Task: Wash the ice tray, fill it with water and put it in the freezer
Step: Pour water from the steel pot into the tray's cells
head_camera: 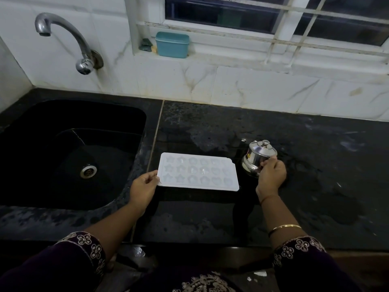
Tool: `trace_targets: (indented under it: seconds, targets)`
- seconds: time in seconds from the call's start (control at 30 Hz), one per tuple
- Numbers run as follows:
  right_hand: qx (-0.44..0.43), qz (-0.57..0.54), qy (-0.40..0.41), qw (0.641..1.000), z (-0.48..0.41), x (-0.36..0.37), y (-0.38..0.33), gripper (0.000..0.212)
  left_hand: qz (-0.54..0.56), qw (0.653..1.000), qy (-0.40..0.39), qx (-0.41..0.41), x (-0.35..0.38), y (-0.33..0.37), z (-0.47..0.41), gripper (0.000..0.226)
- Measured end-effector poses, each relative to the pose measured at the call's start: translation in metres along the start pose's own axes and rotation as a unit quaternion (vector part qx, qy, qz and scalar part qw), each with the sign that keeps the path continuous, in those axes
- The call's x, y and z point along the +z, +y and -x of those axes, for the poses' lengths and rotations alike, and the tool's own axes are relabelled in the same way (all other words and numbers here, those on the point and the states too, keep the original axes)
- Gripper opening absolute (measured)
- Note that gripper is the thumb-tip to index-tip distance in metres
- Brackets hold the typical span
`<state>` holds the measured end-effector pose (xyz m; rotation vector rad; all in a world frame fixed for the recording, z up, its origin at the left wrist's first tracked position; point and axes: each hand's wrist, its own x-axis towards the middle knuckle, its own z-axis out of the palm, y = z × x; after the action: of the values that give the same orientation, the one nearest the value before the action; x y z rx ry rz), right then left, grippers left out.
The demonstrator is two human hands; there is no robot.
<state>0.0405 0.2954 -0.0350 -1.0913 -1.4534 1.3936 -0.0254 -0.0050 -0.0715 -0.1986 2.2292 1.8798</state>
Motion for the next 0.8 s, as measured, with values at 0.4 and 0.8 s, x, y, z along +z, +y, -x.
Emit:
trace_targets:
  seconds: [0.4, 0.8]
  targets:
    - [-0.009, 0.015, -0.025, 1.0, 0.007, -0.001, 0.015, 0.037, 0.0, 1.0, -0.005, 0.0, -0.002, -0.004, -0.002, 0.029]
    - [-0.03, 0.073, -0.028, 0.996, 0.013, -0.01, 0.02, 0.036, -0.002, 1.0, -0.01, 0.007, -0.003, -0.007, -0.005, 0.029]
